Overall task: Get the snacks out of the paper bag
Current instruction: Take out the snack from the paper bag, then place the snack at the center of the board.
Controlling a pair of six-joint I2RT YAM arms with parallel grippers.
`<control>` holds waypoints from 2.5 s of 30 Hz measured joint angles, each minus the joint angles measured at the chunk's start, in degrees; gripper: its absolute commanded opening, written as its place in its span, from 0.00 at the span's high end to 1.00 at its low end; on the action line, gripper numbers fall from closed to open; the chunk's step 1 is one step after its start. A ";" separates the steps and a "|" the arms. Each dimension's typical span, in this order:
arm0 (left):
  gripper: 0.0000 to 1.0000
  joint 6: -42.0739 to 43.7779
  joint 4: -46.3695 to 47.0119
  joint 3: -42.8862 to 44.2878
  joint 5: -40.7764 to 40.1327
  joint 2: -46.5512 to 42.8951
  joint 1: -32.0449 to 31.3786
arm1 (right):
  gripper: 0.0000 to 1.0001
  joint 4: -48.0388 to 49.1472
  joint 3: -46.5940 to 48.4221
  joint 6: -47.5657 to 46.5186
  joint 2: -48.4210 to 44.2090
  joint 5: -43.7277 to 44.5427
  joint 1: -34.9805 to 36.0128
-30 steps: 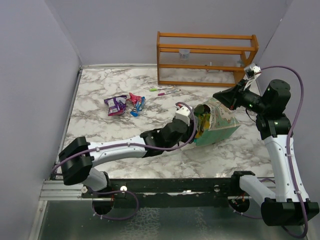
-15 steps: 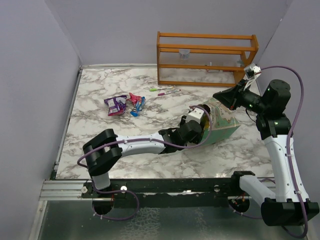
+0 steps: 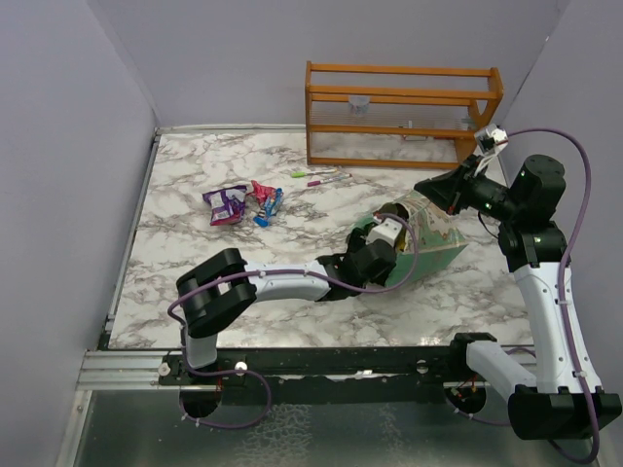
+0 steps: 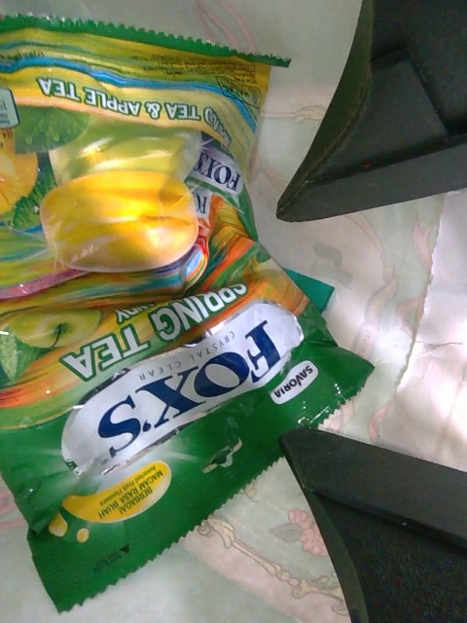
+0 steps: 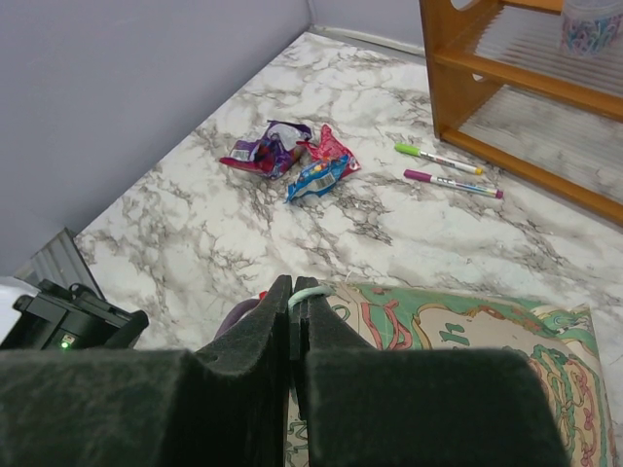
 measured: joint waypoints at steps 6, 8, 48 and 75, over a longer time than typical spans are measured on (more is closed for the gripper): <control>0.08 0.68 1.73 -0.13 0.81 0.00 0.00 | 0.97 0.00 0.00 0.02 0.02 -0.02 0.00; 0.09 0.90 1.95 -0.11 1.09 0.20 0.04 | 0.97 0.00 0.00 0.02 0.02 -0.02 0.00; 1.00 7.43 1.20 -7.04 8.74 -15.63 3.82 | 0.97 -0.35 0.00 -0.20 0.02 1.16 0.00; 1.00 16.20 -14.12 -17.03 -18.40 -53.24 8.63 | 0.97 -0.35 0.00 -0.50 0.04 1.73 0.00</control>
